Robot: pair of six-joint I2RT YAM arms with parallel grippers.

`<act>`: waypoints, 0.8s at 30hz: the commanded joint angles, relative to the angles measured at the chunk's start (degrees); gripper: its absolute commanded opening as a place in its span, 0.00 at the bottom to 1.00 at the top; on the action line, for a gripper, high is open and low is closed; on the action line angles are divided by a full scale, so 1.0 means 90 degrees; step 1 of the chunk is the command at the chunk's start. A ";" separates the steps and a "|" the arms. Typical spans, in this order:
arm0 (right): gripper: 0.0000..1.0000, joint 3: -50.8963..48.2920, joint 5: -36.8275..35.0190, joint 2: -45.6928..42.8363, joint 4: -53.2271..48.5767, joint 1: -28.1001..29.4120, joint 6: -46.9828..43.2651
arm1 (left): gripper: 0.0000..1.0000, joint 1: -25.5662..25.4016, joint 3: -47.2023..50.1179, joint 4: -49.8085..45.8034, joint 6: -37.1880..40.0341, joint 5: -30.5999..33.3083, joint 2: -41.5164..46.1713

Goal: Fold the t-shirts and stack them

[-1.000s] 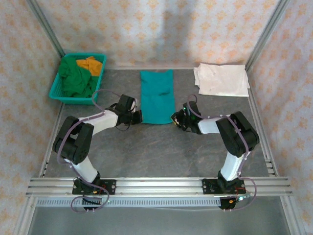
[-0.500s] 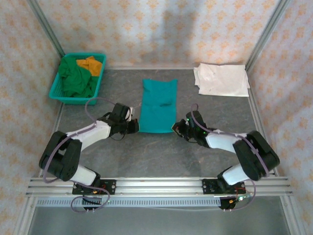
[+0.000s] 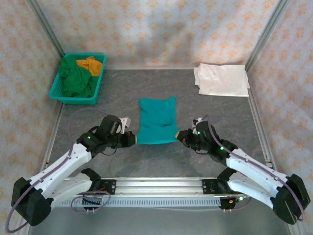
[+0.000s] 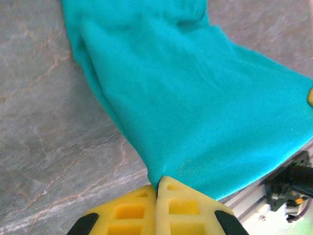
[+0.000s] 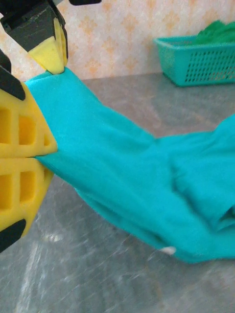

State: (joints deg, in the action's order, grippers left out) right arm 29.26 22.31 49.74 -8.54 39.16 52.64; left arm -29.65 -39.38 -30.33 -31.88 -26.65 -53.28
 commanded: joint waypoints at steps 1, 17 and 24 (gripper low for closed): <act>0.00 0.0689 -0.0856 0.0268 -0.0791 -0.0184 -0.0462 | 0.00 0.0072 -0.0655 -0.0576 0.0104 0.0611 -0.0390; 0.00 0.3521 -0.0276 0.3791 -0.0467 -0.1633 -0.1359 | 0.00 0.1267 -0.3516 -0.0413 0.1187 0.0459 -0.3329; 0.00 0.4126 -0.0164 0.4659 -0.0393 -0.1854 -0.1367 | 0.00 0.1633 -0.3958 -0.0257 0.1514 0.0403 -0.4126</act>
State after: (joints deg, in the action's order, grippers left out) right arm 63.70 23.00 89.93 -11.57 24.40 41.71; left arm -16.95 -71.29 -32.14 -21.37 -25.04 -88.84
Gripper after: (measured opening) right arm 0.047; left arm 0.045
